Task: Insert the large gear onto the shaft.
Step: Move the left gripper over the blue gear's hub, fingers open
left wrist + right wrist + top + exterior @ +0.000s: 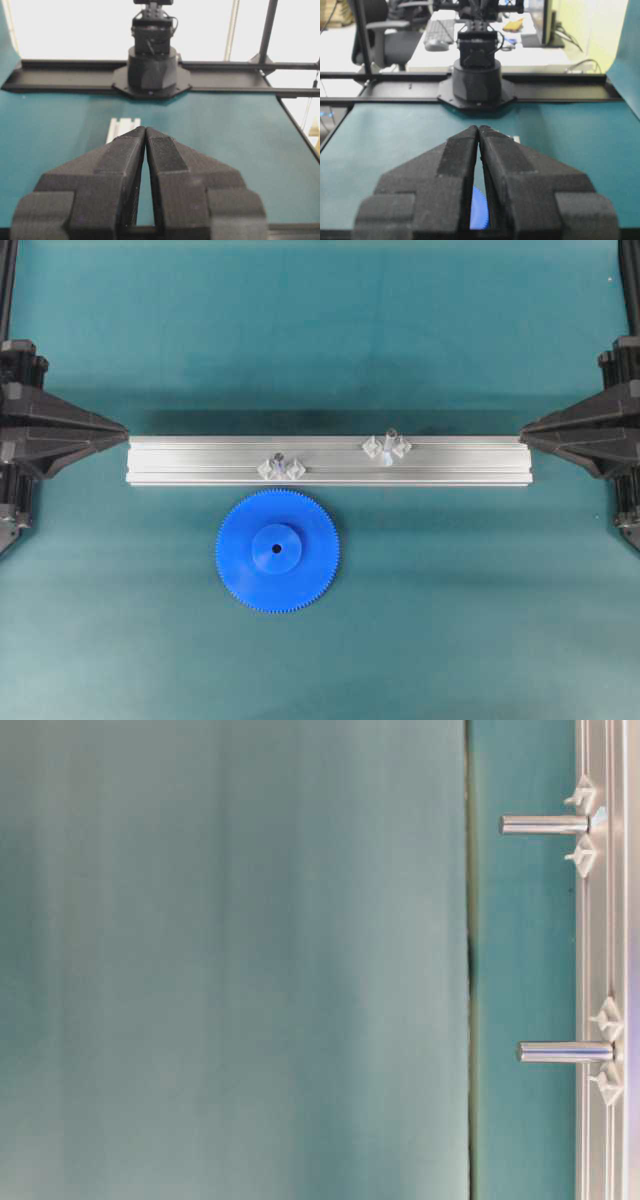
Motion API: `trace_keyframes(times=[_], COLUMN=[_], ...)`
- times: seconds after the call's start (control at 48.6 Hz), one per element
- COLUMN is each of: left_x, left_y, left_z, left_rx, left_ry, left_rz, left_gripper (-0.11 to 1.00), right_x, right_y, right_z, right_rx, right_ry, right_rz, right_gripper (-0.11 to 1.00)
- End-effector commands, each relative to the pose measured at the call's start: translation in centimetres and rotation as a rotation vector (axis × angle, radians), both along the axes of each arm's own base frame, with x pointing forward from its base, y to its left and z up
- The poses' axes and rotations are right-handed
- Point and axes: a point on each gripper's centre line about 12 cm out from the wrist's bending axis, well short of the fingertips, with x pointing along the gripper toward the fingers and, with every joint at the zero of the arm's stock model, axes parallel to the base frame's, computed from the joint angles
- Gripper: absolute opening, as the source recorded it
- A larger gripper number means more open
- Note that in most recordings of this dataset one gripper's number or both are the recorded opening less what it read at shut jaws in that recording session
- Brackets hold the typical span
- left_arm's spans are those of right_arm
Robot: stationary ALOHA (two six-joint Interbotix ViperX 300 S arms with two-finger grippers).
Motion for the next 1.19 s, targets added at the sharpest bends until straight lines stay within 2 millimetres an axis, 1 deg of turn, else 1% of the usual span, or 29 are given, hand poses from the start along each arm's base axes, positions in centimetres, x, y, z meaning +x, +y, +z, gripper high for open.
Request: trace_keyframes(times=[0.0,0.041,0.062,0.082,0.124,0.185,0.288,0.515,0.823,1.091,1.173], left_x=[0.7,1.1,1.3,1.5,2.0,2.6,3.6,5.5,8.2,10.8,11.8], left_y=[-0.6,-0.7,-0.7,-0.8,-1.0,-1.2,-1.7,-2.5,-3.0,-4.2,-4.5], left_z=[1.4,1.5,1.5,1.5,1.4,1.2,0.4,-1.1,-1.9,-3.5,-4.6], left_rx=[-0.037,-0.055,-0.064,-0.070,-0.079,-0.084,-0.078,-0.068,-0.070,-0.051,-0.038], left_ry=[-0.015,-0.002,0.010,0.019,0.048,0.088,0.170,0.342,0.528,0.687,0.737], left_rz=[-0.033,-0.037,-0.041,-0.043,-0.051,-0.059,-0.075,-0.089,-0.086,-0.104,-0.105], left_gripper=[0.11,0.09,0.05,0.02,-0.01,-0.01,-0.01,-0.01,-0.01,-0.01,-0.01], right_x=[0.3,0.3,0.3,0.3,0.2,0.2,0.0,0.0,0.7,0.7,0.7], right_y=[0.0,-0.1,-0.1,-0.1,-0.1,-0.1,0.0,0.0,0.1,0.1,0.1], right_z=[0.6,0.3,0.1,-0.2,-0.6,-0.8,-0.6,-0.4,-0.6,-1.1,-1.2], right_rx=[0.014,0.033,0.046,0.055,0.069,0.079,0.092,0.095,0.095,0.095,0.095], right_ry=[-0.011,0.017,0.040,0.064,0.115,0.173,0.236,0.296,0.382,0.423,0.429], right_rz=[-0.002,-0.005,-0.007,-0.007,-0.007,-0.007,-0.004,-0.003,-0.003,-0.003,-0.004], right_gripper=[0.16,0.18,0.22,0.23,0.17,0.10,0.05,0.04,0.04,0.04,0.04])
